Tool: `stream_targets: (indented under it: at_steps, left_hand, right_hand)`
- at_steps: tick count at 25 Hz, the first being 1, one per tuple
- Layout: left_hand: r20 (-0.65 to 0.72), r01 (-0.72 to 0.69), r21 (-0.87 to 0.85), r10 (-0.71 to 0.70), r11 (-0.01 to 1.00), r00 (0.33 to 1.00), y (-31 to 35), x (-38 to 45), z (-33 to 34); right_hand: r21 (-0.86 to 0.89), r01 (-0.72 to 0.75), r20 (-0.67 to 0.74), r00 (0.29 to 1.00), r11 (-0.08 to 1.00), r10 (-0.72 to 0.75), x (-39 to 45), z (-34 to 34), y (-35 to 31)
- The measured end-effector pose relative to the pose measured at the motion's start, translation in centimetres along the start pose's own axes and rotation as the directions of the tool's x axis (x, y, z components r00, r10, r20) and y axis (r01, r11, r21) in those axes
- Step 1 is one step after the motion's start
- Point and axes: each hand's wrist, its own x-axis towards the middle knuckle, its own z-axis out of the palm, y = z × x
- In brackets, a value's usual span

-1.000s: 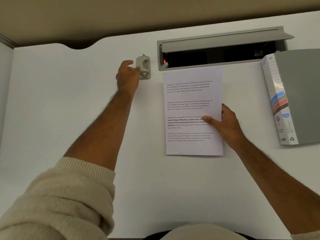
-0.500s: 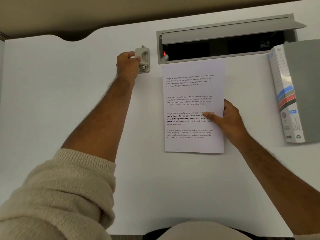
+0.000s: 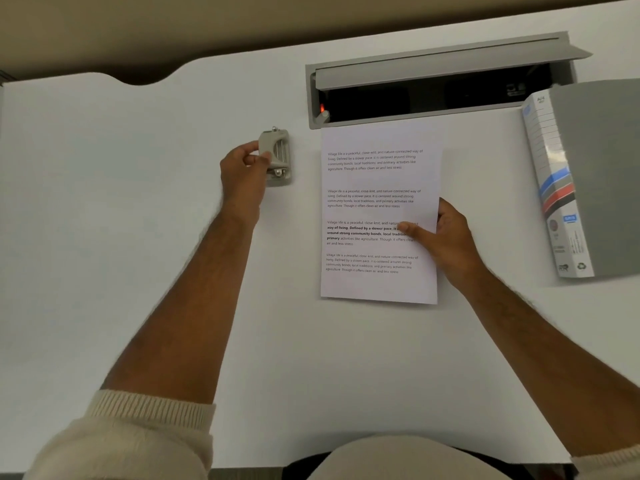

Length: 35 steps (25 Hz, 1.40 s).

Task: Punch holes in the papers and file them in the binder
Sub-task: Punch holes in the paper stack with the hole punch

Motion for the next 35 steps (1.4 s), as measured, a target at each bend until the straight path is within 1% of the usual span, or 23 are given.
stream_targets:
  at_steps: [6, 12, 23, 28, 35]
  left_hand:
    - [0.027, 0.016, -0.017, -0.016, 1.0, 1.0, -2.3, -5.3, -2.0]
    - [0.048, 0.027, 0.021, -0.028, 0.999, 0.998, -4.1, -9.3, -3.7]
    - [0.068, 0.036, 0.084, -0.042, 0.996, 0.997, -7.1, -16.2, -5.9]
    - [0.089, 0.046, 0.119, -0.056, 0.992, 0.994, -8.8, -19.2, -6.5]
    - [0.097, 0.08, 0.102, -0.09, 0.992, 0.991, -10.2, -22.6, -6.5]
  right_hand:
    - [-0.015, 0.015, 0.018, 1.0, 1.0, -0.015, -1.1, 0.2, 0.3]
    - [-0.043, 0.039, 0.037, 0.999, 0.998, -0.038, -3.1, 0.0, 0.7]
    - [-0.06, 0.037, 0.032, 0.999, 0.998, -0.035, -7.8, -0.3, 2.4]
    - [-0.085, 0.03, 0.049, 0.998, 0.996, -0.026, -9.7, -0.5, 3.7]
    - [-0.119, 0.024, 0.066, 0.998, 0.993, -0.016, -12.1, -0.5, 5.4]
